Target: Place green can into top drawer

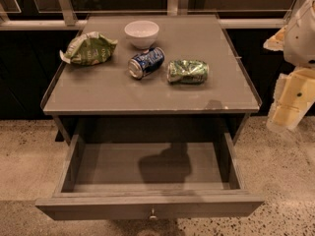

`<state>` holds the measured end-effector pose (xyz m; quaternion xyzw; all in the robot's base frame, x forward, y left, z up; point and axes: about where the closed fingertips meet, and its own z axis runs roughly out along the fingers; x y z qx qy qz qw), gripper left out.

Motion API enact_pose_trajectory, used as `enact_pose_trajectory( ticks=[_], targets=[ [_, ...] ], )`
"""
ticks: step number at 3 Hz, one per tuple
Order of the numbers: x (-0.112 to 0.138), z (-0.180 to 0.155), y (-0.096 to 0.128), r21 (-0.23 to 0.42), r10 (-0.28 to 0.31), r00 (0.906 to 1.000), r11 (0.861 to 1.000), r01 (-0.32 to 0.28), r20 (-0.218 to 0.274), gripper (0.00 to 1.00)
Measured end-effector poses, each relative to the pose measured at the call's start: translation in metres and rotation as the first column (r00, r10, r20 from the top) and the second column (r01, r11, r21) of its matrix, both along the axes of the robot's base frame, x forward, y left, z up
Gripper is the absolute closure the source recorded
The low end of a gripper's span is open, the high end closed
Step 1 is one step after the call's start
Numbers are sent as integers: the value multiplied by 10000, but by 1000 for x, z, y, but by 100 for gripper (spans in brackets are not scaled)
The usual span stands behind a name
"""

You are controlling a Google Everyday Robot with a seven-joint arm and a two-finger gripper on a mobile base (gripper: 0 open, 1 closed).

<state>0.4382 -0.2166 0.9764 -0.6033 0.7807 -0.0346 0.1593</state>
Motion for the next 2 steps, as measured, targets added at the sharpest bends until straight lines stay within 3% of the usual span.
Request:
enact_pose_trajectory(
  ticks=[2],
  targets=[
    [14,-3,4,233,194,9998,9995,-196,93,0]
  ],
)
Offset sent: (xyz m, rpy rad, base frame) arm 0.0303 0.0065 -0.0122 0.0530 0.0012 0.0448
